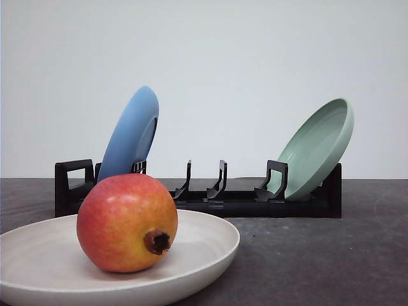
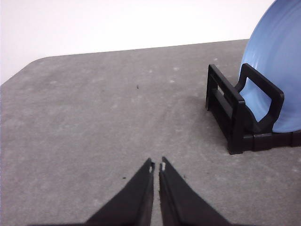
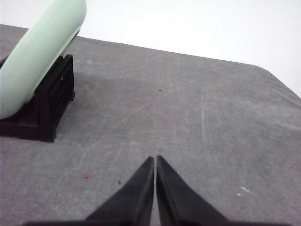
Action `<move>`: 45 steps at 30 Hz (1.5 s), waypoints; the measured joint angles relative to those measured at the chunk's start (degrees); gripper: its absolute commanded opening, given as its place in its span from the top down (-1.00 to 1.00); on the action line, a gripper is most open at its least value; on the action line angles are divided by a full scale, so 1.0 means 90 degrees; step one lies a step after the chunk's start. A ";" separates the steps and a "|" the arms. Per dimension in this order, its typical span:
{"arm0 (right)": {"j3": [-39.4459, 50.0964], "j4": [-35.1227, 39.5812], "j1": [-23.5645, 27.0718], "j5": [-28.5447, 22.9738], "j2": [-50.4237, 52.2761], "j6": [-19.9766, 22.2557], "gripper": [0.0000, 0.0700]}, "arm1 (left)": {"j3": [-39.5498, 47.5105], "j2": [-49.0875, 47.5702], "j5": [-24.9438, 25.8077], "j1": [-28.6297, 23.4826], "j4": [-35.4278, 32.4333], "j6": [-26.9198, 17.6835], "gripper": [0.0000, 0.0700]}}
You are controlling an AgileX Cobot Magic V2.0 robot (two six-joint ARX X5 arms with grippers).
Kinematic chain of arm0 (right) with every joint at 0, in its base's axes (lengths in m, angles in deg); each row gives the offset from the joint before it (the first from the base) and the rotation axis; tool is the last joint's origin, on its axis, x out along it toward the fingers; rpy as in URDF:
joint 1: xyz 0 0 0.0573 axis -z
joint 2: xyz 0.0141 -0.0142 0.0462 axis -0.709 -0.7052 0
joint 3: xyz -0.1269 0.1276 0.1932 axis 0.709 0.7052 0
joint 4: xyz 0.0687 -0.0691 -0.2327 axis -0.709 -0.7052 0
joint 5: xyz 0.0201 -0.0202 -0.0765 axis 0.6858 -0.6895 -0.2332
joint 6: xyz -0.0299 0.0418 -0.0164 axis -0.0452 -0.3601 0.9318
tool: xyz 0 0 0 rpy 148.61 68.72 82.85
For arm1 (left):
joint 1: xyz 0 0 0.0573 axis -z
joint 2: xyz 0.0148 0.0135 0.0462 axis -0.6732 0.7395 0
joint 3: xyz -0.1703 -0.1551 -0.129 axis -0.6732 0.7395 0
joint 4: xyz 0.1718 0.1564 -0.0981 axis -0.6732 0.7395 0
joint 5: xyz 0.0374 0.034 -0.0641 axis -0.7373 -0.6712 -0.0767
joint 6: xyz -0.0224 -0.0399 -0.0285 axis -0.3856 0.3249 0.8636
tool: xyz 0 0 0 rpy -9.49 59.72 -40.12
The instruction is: Place pomegranate in white plate
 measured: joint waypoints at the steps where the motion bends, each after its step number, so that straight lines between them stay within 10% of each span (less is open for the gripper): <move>1: 0.0000 0.0000 0.0000 0.0000 0.0001 0.0000 0.99 | 0.0000 0.0000 0.0000 -0.0001 0.0000 0.0001 1.00; 45: 0.0000 0.0000 0.0000 0.0000 0.0001 0.0000 0.99 | 0.0000 0.0000 0.0000 -0.0001 0.0000 -0.0001 1.00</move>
